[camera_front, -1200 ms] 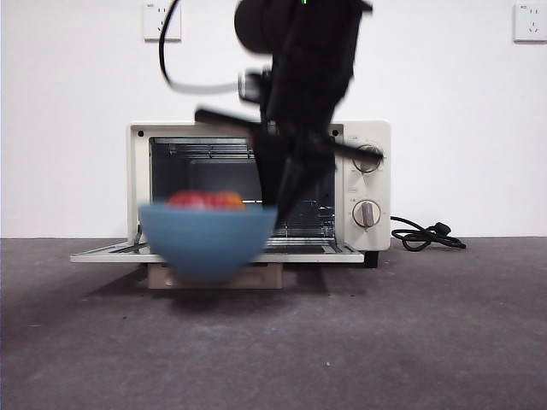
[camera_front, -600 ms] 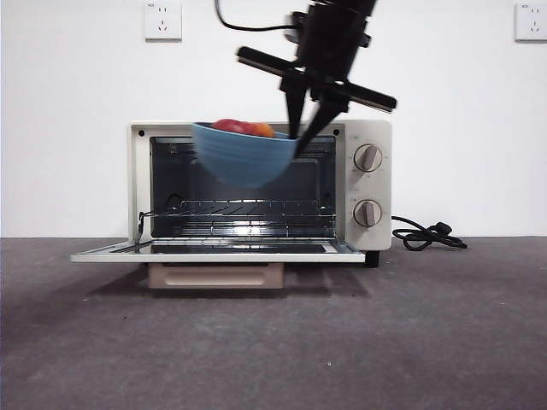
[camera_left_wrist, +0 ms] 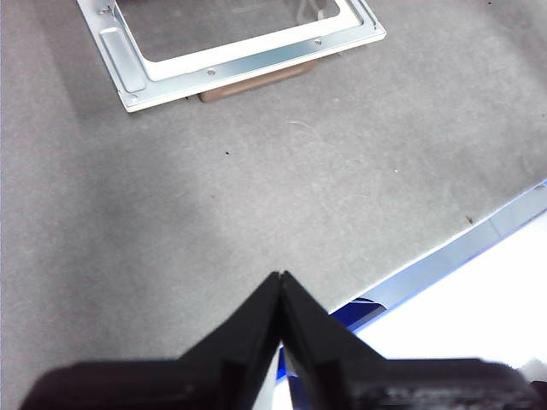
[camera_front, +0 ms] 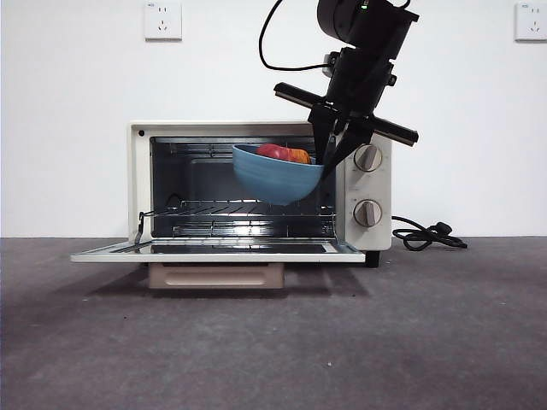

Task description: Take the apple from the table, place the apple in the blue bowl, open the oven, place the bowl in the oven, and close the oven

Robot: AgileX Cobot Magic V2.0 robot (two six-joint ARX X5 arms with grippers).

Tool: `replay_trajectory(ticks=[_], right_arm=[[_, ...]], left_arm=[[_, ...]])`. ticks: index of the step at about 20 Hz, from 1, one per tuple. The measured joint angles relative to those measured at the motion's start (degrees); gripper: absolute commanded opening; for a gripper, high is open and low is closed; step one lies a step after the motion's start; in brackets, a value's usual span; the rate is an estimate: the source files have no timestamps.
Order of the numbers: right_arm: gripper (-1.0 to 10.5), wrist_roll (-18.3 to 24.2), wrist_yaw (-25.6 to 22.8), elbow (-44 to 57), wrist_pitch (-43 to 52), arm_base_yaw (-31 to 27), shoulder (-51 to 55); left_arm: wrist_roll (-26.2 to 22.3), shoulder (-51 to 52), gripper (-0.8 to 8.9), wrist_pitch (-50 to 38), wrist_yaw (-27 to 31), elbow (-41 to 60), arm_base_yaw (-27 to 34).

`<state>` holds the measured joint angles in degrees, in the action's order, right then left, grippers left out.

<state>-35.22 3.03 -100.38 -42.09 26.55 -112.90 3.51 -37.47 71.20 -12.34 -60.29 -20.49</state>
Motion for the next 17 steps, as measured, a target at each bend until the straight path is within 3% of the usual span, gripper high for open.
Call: replay_trajectory(ticks=[6, 17], right_arm=[[-0.1, -2.71, 0.04, 0.0, 1.44, -3.02, -0.02], [-0.1, -3.17, 1.7, 0.0, 2.64, -3.26, -2.4]], left_arm=[[0.0, 0.0, -0.06, 0.17, -0.63, 0.0, 0.0], [0.59, 0.0, -0.06, 1.46, -4.37, -0.02, 0.0]])
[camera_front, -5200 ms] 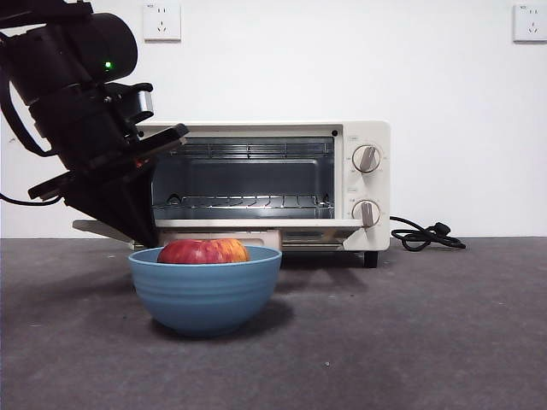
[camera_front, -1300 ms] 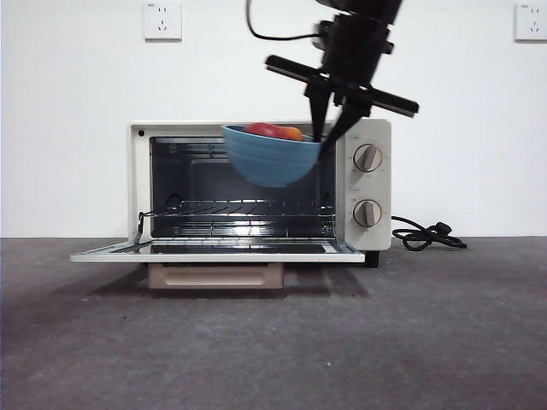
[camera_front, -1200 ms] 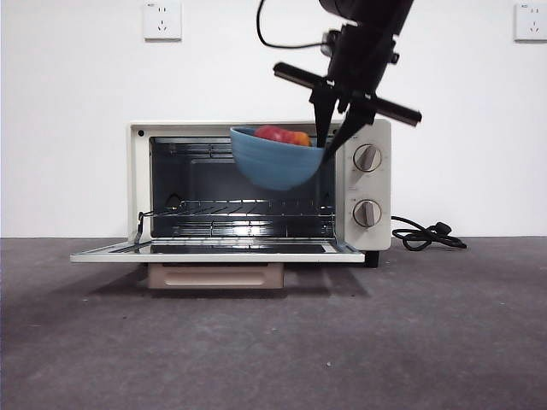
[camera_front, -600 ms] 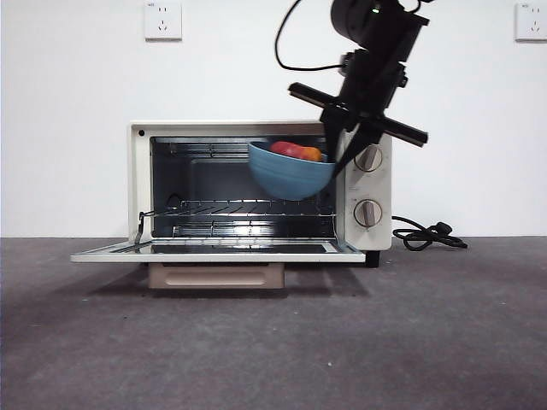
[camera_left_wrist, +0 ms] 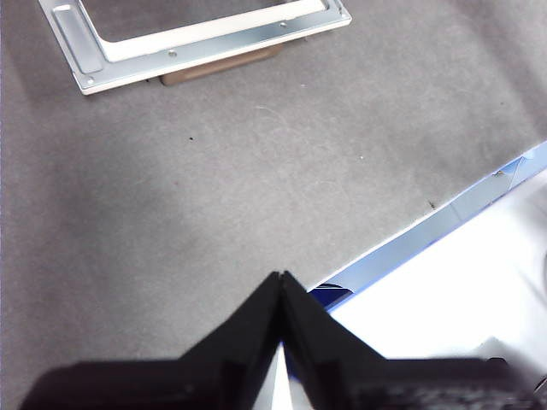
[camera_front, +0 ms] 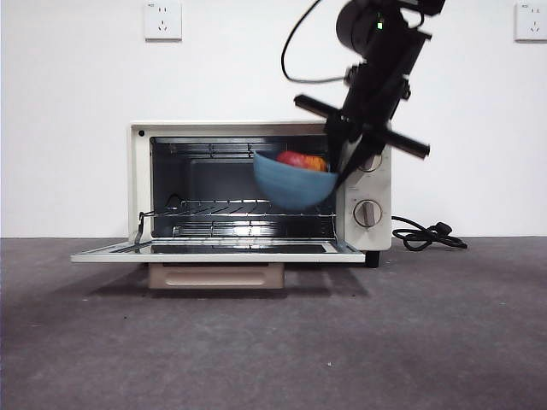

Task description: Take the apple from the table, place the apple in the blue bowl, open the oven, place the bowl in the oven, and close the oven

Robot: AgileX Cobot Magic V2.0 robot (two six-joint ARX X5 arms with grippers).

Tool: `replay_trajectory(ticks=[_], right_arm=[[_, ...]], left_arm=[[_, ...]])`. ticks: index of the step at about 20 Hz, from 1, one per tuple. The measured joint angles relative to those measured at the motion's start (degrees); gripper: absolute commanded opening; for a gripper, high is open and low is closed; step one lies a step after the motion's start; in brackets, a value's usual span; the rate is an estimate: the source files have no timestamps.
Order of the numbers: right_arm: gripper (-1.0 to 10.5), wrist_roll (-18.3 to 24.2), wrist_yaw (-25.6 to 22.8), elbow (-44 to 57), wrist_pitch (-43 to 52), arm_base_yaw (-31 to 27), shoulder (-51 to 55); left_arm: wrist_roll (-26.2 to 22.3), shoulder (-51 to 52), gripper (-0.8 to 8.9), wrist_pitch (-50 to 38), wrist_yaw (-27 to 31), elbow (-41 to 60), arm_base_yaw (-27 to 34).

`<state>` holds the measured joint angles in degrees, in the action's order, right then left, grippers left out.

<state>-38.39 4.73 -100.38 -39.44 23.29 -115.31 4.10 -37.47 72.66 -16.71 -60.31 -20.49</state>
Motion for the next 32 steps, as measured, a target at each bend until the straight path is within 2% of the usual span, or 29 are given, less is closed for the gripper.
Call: replay_trajectory(ticks=[7, 10, 11, 23, 32], right_arm=[[0.1, -0.22, 0.37, -0.22, 0.5, 0.33, -0.57], [2.3, -0.24, 0.39, -0.22, 1.29, 0.33, -0.57], [2.6, -0.22, 0.39, -0.22, 1.7, 0.33, -0.59], [2.5, 2.05, 0.17, -0.22, 2.82, 0.81, -0.17], [2.5, 5.55, -1.29, -0.22, 1.29, 1.09, 6.51]], left_arm=[[0.0, 0.0, -0.06, 0.02, 0.0, 0.0, 0.0], [0.0, 0.0, -0.06, 0.04, 0.0, 0.02, 0.0], [0.0, 0.0, -0.06, 0.04, 0.0, 0.0, 0.0], [0.44, 0.0, -0.06, 0.09, 0.0, 0.0, 0.0], [0.46, 0.0, -0.06, -0.52, 1.18, 0.02, 0.0]])
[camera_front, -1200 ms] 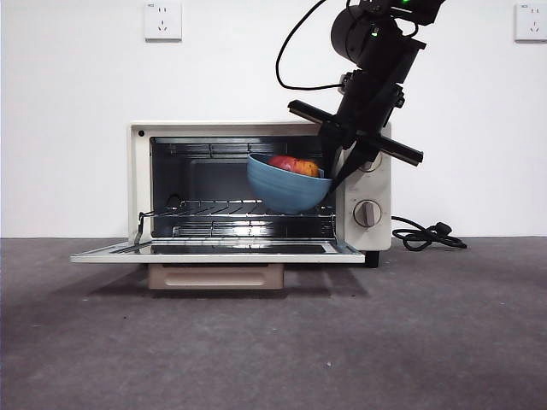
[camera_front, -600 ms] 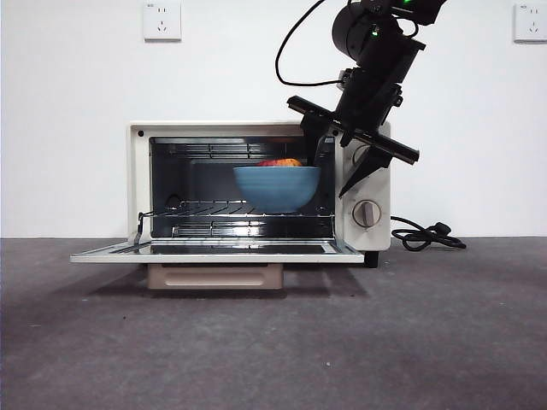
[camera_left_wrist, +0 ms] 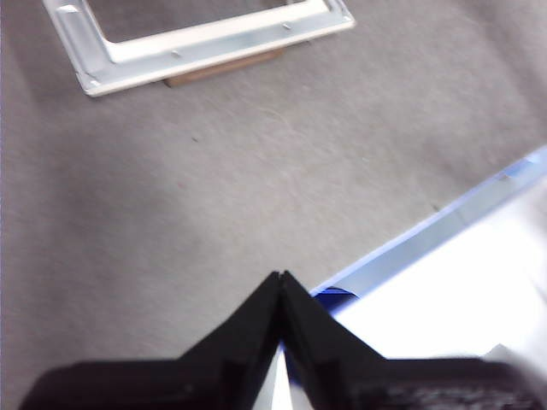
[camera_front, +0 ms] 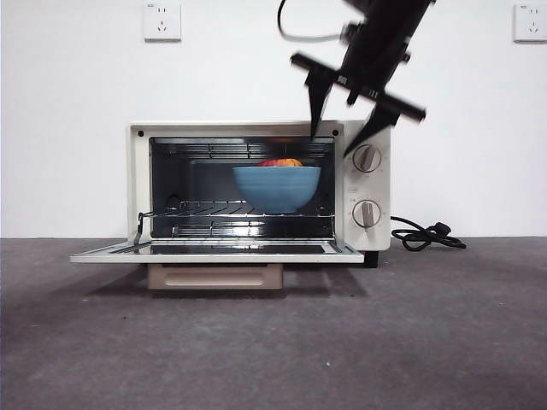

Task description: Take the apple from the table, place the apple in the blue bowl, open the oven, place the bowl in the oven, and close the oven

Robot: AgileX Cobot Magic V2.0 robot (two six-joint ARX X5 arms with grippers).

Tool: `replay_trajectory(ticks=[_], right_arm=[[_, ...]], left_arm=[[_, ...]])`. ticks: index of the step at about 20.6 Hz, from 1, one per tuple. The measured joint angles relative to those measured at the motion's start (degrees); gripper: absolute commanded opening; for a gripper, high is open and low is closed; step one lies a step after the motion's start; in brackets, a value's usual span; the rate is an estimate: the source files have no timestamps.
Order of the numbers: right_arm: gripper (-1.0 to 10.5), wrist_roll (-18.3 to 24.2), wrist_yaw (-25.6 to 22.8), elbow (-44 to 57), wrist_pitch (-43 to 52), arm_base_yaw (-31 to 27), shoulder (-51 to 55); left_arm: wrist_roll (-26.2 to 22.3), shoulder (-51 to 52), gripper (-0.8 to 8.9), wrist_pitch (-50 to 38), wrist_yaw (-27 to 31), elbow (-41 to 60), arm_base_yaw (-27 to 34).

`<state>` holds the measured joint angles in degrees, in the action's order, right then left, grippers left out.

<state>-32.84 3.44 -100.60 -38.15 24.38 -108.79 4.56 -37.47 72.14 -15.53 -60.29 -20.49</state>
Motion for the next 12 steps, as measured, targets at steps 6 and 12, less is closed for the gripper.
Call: replay_trajectory(ticks=[6, 12], right_arm=[[2.5, 6.86, -1.64, -0.02, -7.34, 0.37, 5.75], [1.4, 16.9, -12.09, -0.02, -18.27, 1.51, 13.42]], left_arm=[[0.0, -1.42, -0.07, -1.6, 4.11, 0.0, 0.0], [-0.7, -7.69, -0.08, -5.66, 9.18, -0.02, 0.48]])
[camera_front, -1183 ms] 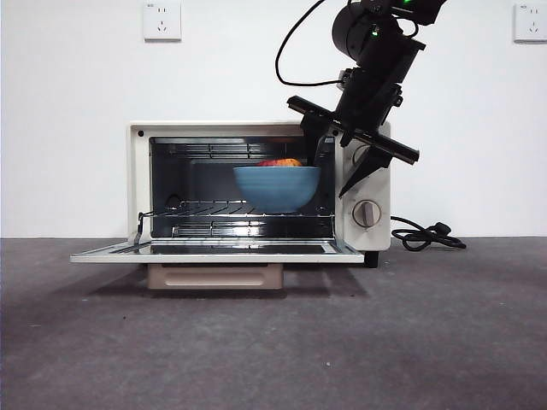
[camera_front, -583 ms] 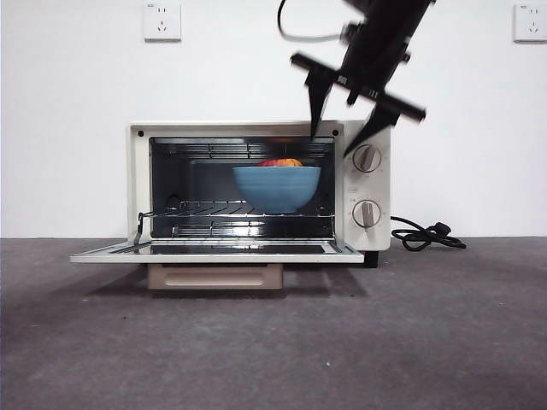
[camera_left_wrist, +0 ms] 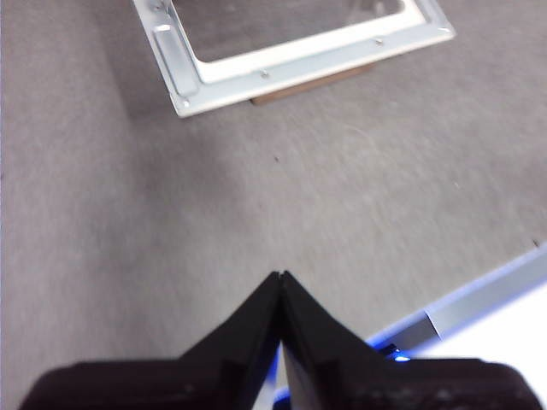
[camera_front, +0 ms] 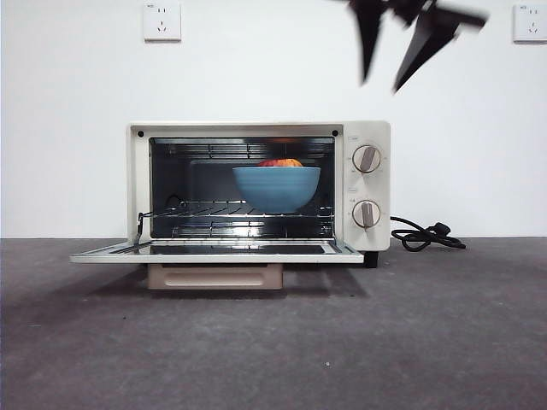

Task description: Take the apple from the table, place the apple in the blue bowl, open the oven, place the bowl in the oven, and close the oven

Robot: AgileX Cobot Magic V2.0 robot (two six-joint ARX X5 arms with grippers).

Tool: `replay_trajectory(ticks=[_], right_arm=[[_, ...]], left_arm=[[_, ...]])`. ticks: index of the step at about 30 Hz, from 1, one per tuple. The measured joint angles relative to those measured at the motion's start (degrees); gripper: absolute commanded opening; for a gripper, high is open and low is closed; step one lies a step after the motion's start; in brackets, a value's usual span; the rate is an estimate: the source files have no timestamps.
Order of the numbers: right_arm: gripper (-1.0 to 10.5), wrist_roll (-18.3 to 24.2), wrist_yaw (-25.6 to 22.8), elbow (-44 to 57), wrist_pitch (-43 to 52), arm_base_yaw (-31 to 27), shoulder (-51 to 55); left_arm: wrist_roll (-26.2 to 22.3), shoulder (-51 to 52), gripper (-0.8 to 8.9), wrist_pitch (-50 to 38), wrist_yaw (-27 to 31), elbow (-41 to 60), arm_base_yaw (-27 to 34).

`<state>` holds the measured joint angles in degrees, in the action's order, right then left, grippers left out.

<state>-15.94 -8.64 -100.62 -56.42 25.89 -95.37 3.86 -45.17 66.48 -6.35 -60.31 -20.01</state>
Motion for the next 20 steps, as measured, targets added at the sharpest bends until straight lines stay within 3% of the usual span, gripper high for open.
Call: replay_trajectory(ticks=[7, 14, 17, 20], right_arm=[[1.2, 7.08, -9.01, 0.0, -9.38, -0.13, 10.25], [-0.1, 10.25, -9.38, 0.59, -13.53, -0.07, 25.97], [-0.1, 10.67, -9.4, 5.68, -13.42, -0.09, 34.05], [-0.1, 10.71, -9.38, 11.32, -12.2, -0.09, 39.85]], left_arm=[[-0.46, -11.87, -0.08, -8.17, -1.18, 0.04, 3.19], [-0.66, -26.1, -0.08, -18.49, -11.37, 4.59, 9.55], [-0.66, -32.11, -0.08, -23.34, -15.98, 7.89, 12.41], [-0.57, -35.28, -0.08, -25.77, -16.41, 9.4, 14.05]])
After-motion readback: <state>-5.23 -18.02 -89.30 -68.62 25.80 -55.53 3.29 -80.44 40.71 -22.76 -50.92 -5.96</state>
